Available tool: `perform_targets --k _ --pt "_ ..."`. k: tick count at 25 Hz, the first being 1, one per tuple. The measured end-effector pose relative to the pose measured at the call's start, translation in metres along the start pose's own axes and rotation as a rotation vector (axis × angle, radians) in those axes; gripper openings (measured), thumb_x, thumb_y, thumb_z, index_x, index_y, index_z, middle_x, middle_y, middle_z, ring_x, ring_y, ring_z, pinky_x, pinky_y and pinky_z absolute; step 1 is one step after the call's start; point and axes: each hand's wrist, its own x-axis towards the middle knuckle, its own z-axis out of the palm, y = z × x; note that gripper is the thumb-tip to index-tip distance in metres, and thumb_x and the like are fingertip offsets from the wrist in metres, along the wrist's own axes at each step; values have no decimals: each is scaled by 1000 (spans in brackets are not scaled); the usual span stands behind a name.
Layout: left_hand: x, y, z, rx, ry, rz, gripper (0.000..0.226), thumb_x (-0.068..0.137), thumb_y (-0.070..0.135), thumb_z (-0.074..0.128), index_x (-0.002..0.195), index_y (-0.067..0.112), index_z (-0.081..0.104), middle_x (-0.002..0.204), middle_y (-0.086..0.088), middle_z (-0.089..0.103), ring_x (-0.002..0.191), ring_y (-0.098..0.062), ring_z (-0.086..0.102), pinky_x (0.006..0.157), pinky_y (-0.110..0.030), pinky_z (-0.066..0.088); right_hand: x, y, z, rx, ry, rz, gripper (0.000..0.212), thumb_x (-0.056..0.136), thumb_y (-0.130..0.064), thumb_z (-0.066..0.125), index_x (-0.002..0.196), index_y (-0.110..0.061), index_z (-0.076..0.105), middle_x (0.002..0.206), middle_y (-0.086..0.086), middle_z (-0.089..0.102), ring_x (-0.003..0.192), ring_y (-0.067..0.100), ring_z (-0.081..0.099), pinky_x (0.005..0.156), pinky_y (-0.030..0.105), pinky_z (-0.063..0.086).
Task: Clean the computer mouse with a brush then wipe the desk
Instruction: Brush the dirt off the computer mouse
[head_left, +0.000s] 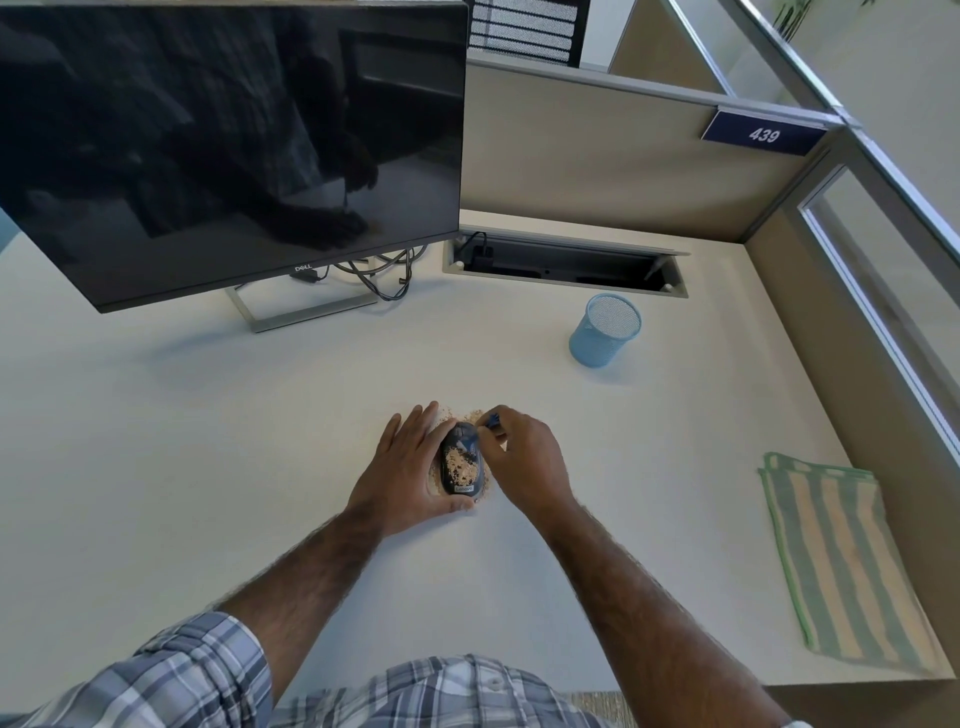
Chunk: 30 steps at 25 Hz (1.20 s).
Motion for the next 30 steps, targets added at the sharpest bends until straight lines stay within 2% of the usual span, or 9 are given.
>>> perform_targets --k 8,11,14,18,21,24,27,30 --pt "-1 1 -1 -21 21 -3 119 71 91 52 162 23 17 173 -2 1 159 -18 -6 128 -45 -3 -4 -6 8 -3 -13 11 17 93 -29 54 89 -16 64 79 0 69 74 20 63 66 43 55" --pt "-1 2 -2 -20 12 -3 120 71 92 52 162 23 16 173 -2 -1 159 -18 -8 128 -45 -4 -5 -6 9 21 39 38 15 91 -31 55 87 -18 63 78 -3 68 74 18 62 66 42 55" --pt "-2 2 -2 -15 1 -8 120 73 90 54 163 23 14 173 -2 -4 158 -17 -10 128 -44 -7 -9 -6 12 -3 0 16 15 90 -31 54 86 -18 62 78 -2 67 73 18 62 65 42 54" --pt "-2 1 -3 -14 1 -3 119 74 89 57 163 22 14 173 -2 -3 158 -16 -10 128 -44 -7 -10 -2 14 13 59 45 16 90 -33 55 87 -20 63 78 -5 67 74 16 61 66 41 54" --pt "-1 1 -2 -11 -2 -1 120 73 92 52 163 22 14 173 -2 -3 158 -16 -10 128 -46 -4 -14 -3 16 -21 29 -5 16 90 -35 54 88 -21 63 79 -5 66 74 15 60 66 41 54" --pt "-1 0 -1 -5 2 3 120 73 92 52 163 22 14 173 -2 -3 158 -16 -10 128 -46 -3 -15 -3 16 -8 85 -20 22 89 -40 50 89 -22 63 78 -6 66 74 14 59 65 38 53" --pt "-1 -1 1 -18 9 6 120 73 93 49 163 22 15 173 -3 -2 158 -16 -10 129 -47 -3 -17 -5 19 -47 69 -39 17 88 -36 53 86 -21 61 76 -5 64 71 14 57 62 39 53" --pt "0 -1 2 -11 11 3 120 72 95 47 162 23 15 173 -2 -2 158 -16 -11 129 -47 -2 -18 -7 21 -33 82 -37 29 87 -45 45 88 -21 61 78 -5 64 72 13 57 62 37 52"
